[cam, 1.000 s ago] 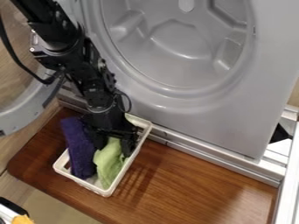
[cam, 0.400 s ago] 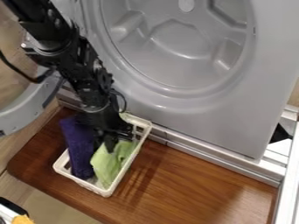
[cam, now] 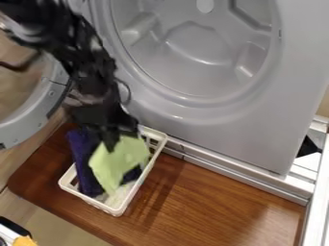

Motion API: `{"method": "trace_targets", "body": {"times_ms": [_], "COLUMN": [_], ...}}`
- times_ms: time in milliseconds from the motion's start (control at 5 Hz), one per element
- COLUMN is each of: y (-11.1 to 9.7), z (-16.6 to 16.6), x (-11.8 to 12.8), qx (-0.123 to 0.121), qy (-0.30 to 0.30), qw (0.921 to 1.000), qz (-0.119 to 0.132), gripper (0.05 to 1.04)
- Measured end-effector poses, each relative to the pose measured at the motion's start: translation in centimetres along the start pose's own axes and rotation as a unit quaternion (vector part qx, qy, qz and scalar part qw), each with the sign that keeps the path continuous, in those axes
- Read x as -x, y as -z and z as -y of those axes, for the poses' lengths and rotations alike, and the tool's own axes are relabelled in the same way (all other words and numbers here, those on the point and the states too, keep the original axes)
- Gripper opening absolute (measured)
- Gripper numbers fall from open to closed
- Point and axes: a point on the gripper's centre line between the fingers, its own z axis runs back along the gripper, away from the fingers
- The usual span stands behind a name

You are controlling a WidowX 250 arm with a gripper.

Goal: Put the green cloth in the washing machine

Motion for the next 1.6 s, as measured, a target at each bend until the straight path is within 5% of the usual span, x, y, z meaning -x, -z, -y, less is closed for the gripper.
{"method": "trace_targets", "body": {"times_ms": [200, 600, 800, 1200, 1600], "y": [-2.8, -6.7, -8.1, -7.6, -3.7], "z": [-0.1, 3.7, 6.1, 7.4, 7.7], "x": [-0.3, -2.9, -5.1, -9.5, -12.4], "qx": [0.012, 0.054, 0.049, 0.045, 0.032], "qy": [-0.018, 0.011, 0.032, 0.008, -0.009], "qw": [0.9997, 0.9948, 0.9917, 0.9909, 0.995], "qz": [0.014, 0.086, 0.115, 0.126, 0.094], "gripper": [0.091, 0.091, 0.091, 0.091, 0.091]}}
